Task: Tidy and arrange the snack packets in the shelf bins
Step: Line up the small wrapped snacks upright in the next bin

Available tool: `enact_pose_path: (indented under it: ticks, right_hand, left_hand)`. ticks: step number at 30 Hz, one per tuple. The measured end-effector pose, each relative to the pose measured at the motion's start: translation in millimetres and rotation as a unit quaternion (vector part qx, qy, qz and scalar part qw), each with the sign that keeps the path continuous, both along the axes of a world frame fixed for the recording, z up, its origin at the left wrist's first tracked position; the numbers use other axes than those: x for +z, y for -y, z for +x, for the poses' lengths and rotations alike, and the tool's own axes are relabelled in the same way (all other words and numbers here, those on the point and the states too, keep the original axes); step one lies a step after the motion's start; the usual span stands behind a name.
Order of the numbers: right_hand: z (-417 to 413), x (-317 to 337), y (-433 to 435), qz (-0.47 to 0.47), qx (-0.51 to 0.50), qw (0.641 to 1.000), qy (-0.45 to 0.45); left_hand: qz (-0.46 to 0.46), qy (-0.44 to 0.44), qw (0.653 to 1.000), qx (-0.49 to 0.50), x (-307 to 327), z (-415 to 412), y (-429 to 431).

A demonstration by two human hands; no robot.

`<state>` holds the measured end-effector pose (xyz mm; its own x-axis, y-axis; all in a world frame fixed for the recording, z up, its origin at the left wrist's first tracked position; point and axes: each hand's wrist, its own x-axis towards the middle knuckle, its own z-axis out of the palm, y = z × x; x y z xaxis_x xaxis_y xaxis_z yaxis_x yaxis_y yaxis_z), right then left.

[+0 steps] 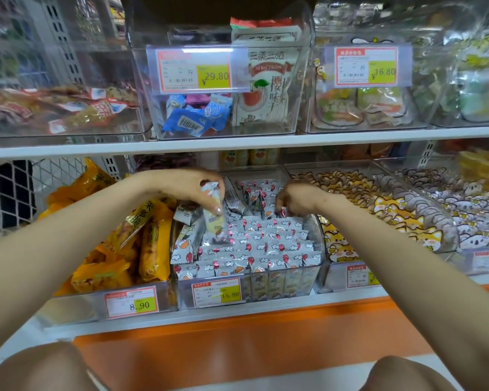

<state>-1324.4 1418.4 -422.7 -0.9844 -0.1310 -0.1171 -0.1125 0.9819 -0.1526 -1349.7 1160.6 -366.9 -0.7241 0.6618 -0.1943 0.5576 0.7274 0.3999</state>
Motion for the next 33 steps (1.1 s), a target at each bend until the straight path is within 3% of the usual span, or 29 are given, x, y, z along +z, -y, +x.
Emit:
enact_pose_path:
  ticks: [3, 8, 12, 16, 21, 33]
  right_hand:
    - [-1, -2, -2, -0.059, 0.003, 0.998, -0.022]
    - [-4, -8, -6, -0.11, -0.004, 0.992, -0.057]
    - [-2, -9, -8, -0.128, -0.033, 0.987, -0.089]
    - [1, -10, -10, -0.155, -0.049, 0.976, -0.143]
    - [0, -12, -12, -0.153, -0.051, 0.973, -0.167]
    - [1, -11, -9, -0.126, -0.046, 0.976, -0.174]
  left_hand:
    - [0.023, 0.032, 0.998, 0.059, 0, 1, -12]
    - [0.15, 0.03, 0.978, 0.142, -12, -2, -39]
    - [0.184, -0.032, 0.974, 0.126, -24, -3, -64]
    - [0.137, -0.052, 0.986, 0.081, -30, -3, -88]
    - [0.003, -0.053, 0.998, 0.026, -45, -6, -110]
    - [-0.006, -0.071, 0.997, 0.043, -63, -22, -127]
